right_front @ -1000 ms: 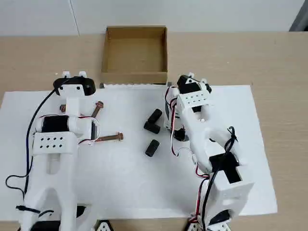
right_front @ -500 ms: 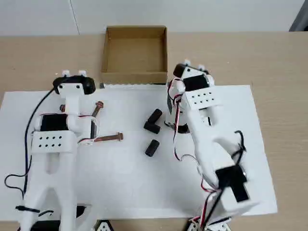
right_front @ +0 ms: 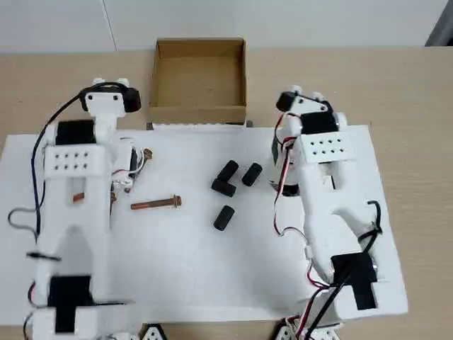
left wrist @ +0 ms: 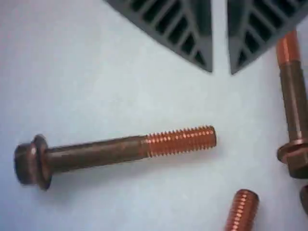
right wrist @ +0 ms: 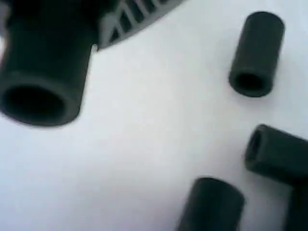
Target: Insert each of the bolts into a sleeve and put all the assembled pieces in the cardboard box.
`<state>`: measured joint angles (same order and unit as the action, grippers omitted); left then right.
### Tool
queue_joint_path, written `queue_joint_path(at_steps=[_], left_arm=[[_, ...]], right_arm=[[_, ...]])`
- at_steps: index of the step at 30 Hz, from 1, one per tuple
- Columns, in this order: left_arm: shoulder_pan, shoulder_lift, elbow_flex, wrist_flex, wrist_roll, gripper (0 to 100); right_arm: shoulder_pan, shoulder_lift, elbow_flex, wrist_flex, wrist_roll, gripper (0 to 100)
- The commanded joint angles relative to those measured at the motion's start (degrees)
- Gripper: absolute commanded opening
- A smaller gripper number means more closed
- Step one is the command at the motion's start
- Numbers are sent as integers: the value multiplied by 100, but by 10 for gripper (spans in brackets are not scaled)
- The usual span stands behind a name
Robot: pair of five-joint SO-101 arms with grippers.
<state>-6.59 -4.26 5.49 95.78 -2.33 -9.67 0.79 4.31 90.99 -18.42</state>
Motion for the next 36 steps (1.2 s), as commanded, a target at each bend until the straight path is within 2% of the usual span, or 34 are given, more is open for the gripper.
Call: queue_joint_path(at_steps=[1, 3, 10, 15, 20, 24, 30, 36], left_arm=[[9, 325, -462, 97, -923, 11], [9, 440, -479, 97, -1424, 11], [18, 835, -488, 88, -3358, 11], [123, 1108, -488, 53, -4440, 11], [554, 1301, -488, 53, -5116, 13], [826, 1380, -488, 53, -5424, 24], [1055, 1407, -488, -316, -5459, 116], [1442, 1407, -426, -378, -5459, 123]], right_arm=[[136, -312, 35, 48, 79, 2], [145, -312, 62, 48, 97, 2], [119, -303, 70, 4, 862, 2], [127, -303, 70, 57, 2004, 3], [101, -312, 97, 31, 3051, 3], [101, -312, 88, -4, 3156, 4], [101, -312, 88, 4, 3138, 4], [101, -312, 88, 13, 3147, 4]])
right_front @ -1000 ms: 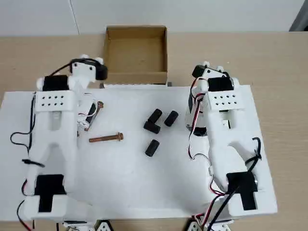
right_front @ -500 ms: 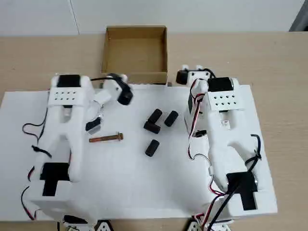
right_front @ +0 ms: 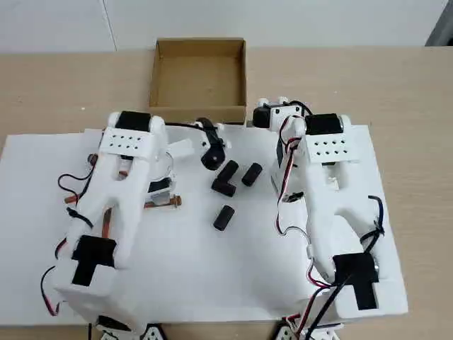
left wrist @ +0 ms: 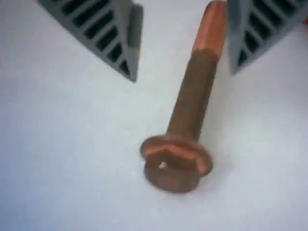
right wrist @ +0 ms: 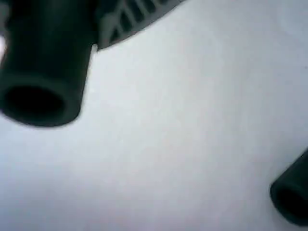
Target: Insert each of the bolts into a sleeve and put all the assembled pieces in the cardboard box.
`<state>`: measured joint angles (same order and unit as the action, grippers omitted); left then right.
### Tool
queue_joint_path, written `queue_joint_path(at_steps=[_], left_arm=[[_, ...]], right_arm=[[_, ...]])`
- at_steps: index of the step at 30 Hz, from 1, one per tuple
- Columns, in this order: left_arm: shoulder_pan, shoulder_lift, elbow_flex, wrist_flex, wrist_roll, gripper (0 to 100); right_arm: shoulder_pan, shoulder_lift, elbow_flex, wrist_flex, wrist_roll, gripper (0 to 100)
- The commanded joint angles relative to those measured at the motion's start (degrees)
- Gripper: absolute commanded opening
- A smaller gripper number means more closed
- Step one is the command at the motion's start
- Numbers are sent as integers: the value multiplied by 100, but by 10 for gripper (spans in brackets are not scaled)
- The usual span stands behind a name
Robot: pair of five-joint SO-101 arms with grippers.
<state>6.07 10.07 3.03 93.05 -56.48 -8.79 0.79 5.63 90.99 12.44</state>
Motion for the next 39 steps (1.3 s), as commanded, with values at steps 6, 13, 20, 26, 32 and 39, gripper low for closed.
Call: queue_joint_path(at_steps=[6, 13, 20, 26, 32, 39], left_arm=[[299, 378, -215, -123, -132, 123], [299, 598, -224, -123, -132, 122], [185, 651, -180, -360, -132, 120], [53, 941, -198, -510, -132, 120], [53, 1160, -207, -519, -132, 118], [53, 1196, -207, -527, -132, 10]], right_arm=[[31, -312, -44, 31, 88, 4], [40, -330, -44, 48, 88, 4], [40, -330, -44, 48, 88, 4], [22, -338, -44, 48, 88, 4], [22, -338, -44, 57, 88, 4], [13, -347, -44, 57, 70, 4]])
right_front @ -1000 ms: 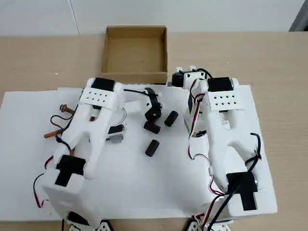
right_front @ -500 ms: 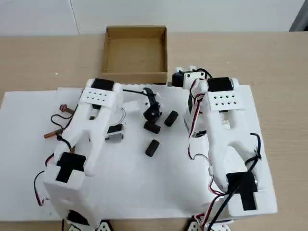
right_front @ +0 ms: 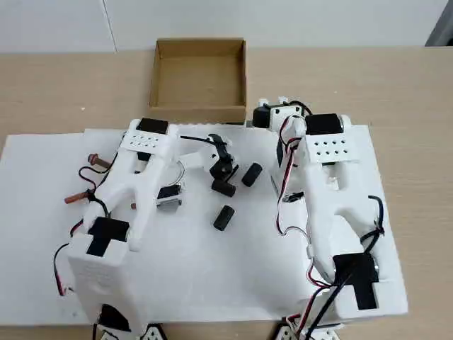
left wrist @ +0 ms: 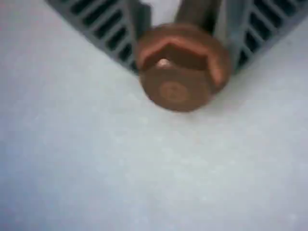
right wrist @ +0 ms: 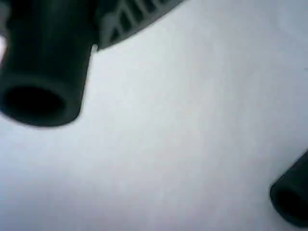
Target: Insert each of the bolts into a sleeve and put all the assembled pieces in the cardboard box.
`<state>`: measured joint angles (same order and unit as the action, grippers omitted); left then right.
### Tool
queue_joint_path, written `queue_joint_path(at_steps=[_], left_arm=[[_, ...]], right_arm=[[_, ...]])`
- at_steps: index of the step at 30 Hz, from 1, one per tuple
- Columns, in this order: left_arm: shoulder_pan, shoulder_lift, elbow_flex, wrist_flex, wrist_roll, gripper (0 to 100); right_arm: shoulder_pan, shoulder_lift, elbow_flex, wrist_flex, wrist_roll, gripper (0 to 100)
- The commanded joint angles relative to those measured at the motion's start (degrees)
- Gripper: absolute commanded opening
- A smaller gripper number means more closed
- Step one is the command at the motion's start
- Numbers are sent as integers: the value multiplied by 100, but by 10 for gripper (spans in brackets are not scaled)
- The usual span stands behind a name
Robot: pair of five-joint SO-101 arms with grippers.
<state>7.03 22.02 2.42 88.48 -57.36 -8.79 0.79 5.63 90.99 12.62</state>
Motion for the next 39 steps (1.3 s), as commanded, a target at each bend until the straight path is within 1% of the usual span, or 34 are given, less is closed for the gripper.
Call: queue_joint_path(at_steps=[1, 7, 10, 12, 19, 20, 21, 23, 24, 27, 30, 35, 39], left_arm=[[-44, -9, -145, -53, -44, 4], [-18, -70, -154, -9, -26, 5], [26, -202, -356, 369, -18, 5], [123, -475, -505, 659, -9, 5], [712, -1820, -505, 914, 79, 5], [809, -1952, -505, 941, 352, 5], [888, -2092, -514, 932, 800, 5], [993, -2312, -549, 905, 1934, 5], [1055, -2418, -576, 905, 2338, 5], [1116, -2690, -637, 905, 2699, 5], [1064, -2989, -629, 686, 3156, 5], [800, -3473, -585, 105, 4334, 5], [774, -3780, -171, -211, 5301, 5]], right_arm=[[13, -356, -44, 57, 53, 4], [4, -426, -132, 224, 35, 4], [4, -708, -193, 347, 35, 4], [4, -1015, -193, 418, 35, 4], [4, -1719, -158, 585, 35, 3], [4, -1771, -149, 585, 35, 3], [4, -1807, -132, 585, 35, 3], [4, -1930, -62, 593, 18, 3], [-4, -2026, -18, 593, -97, 3], [-57, -2378, 114, 602, -510, 2], [-136, -2835, 343, 593, -712, 2], [-119, -3574, 862, 558, -1099, 2], [-136, -4154, 1415, 409, -1371, 2]])
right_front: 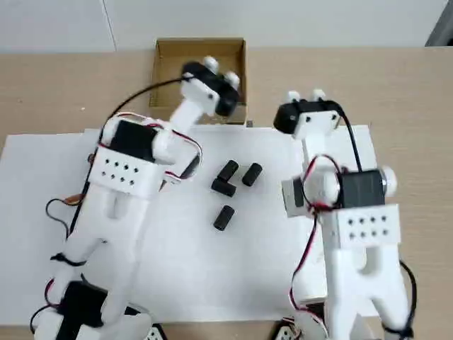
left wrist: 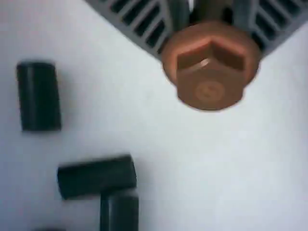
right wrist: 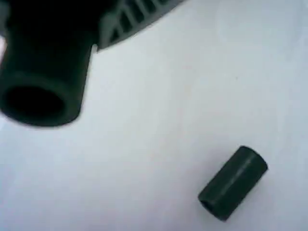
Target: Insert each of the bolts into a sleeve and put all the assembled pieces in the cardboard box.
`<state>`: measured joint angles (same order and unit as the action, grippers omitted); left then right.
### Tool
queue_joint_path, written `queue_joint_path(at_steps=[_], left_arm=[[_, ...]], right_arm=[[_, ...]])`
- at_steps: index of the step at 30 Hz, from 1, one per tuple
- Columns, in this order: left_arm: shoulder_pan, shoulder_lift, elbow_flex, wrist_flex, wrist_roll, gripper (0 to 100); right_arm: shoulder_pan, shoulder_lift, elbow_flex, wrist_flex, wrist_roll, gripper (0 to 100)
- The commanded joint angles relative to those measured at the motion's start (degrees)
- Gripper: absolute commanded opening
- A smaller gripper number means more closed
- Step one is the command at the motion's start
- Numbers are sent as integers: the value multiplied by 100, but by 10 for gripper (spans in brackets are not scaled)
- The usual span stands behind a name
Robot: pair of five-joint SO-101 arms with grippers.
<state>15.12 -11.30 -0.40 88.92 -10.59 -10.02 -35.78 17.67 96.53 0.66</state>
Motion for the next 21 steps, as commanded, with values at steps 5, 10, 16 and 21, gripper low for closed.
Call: queue_joint_path(at_steps=[5, 10, 16, 21], left_arm=[[-44, -897, 796, -475, 1582, 5], [-79, -1459, 1727, -1240, 2154, 5], [-79, -2365, 3099, -2426, 3033, 5], [-62, -3191, 4101, -3279, 3508, 5]], right_arm=[[-22, -1499, 1231, -963, -185, 2], [-22, -2448, 2259, -1789, -193, 2], [-22, -3178, 3349, -2580, -202, 2], [-382, -3574, 4009, -2985, -193, 2]])
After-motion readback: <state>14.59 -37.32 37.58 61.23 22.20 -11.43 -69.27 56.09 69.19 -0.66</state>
